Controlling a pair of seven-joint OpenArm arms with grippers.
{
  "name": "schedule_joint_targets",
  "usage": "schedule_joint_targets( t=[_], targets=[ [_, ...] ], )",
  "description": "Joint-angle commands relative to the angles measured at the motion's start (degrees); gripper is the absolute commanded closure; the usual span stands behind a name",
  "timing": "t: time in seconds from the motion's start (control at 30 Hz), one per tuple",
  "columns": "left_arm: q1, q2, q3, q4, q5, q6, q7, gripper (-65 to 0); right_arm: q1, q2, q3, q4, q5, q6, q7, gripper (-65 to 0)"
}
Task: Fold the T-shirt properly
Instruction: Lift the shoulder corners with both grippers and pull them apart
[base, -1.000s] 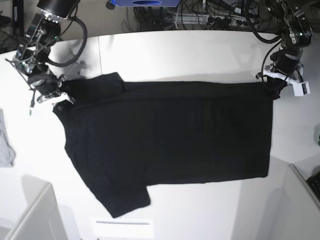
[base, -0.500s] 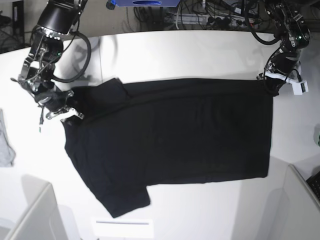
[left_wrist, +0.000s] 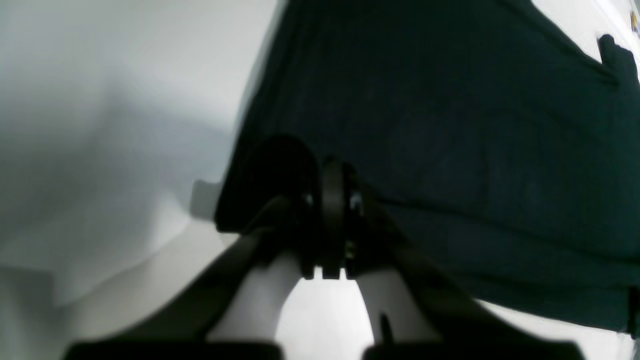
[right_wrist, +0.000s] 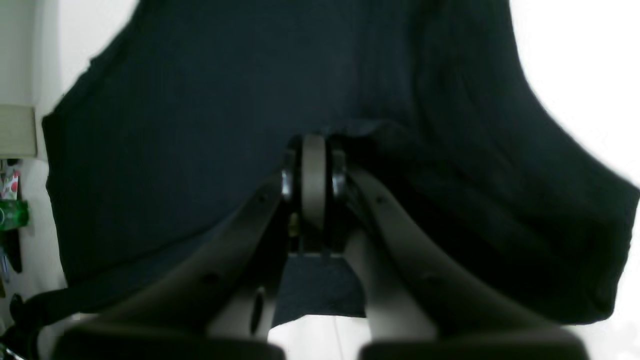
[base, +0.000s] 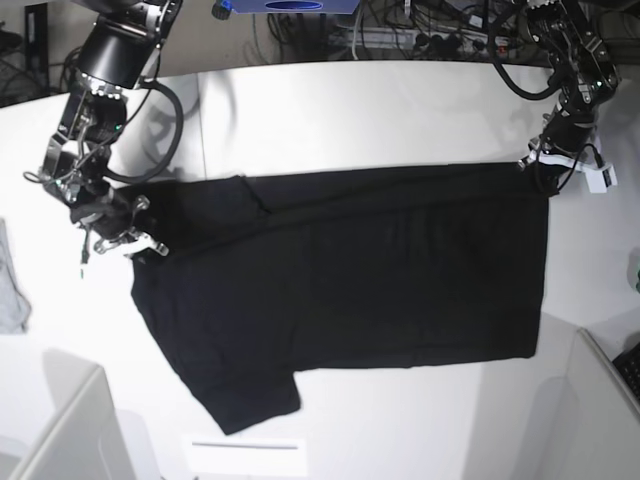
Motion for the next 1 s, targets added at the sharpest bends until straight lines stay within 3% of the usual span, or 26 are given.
schedule_joint_targets(
  t=[0.0,0.17,0.83,0.97],
  targets=[
    [-0.4,-0.8,-0.5,0.9,-0.6,-0.1,-1.3,0.0,1.8,0.6,0.1,0.5,-0.4,0.2,1.0,0.0],
    [-1.7,-1.1,-0.4,0.5,-0.6,-0.1,-1.3,0.0,3.9,-0.1,0.1,-1.5,-4.9,0.4,1.0,0.0],
    [-8.4,-1.3,-0.1,-5.4,-0.5,-0.1,-1.3,0.0,6.0,-0.1,0.1,-6.1,-5.0,0.3,5.9,0.0],
    [-10.4,-1.0,0.0,-6.9,3.0,1.1,-1.3,0.0,6.0,-0.1,0.1,-6.1,-5.0,0.3,5.9,0.0]
  ],
)
